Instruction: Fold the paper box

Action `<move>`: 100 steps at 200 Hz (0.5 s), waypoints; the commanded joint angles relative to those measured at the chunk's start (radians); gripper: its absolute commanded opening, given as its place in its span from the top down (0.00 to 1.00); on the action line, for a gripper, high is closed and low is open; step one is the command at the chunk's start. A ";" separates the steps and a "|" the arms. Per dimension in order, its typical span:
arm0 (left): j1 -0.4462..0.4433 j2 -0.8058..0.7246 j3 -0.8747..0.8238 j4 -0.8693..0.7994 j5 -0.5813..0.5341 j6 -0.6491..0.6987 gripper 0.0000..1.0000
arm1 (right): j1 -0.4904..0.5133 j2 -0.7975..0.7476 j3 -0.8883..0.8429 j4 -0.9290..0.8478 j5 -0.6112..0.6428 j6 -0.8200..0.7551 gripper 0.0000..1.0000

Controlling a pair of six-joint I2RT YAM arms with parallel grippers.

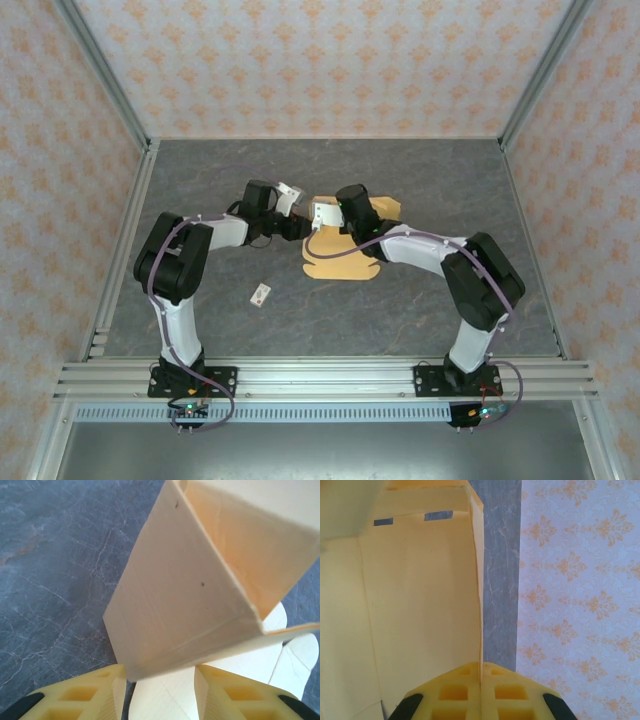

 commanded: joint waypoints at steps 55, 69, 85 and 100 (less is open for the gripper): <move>-0.009 -0.049 -0.007 0.093 -0.065 0.003 0.58 | -0.002 -0.023 0.035 -0.123 -0.103 0.033 1.00; -0.010 -0.055 -0.015 0.085 -0.083 0.010 0.57 | -0.004 -0.019 0.033 -0.123 -0.112 0.029 1.00; -0.013 -0.066 -0.033 0.091 -0.099 0.006 0.57 | -0.005 -0.014 0.035 -0.123 -0.117 0.028 1.00; -0.014 -0.081 -0.062 0.123 -0.113 -0.006 0.57 | -0.007 -0.009 0.042 -0.134 -0.126 0.027 1.00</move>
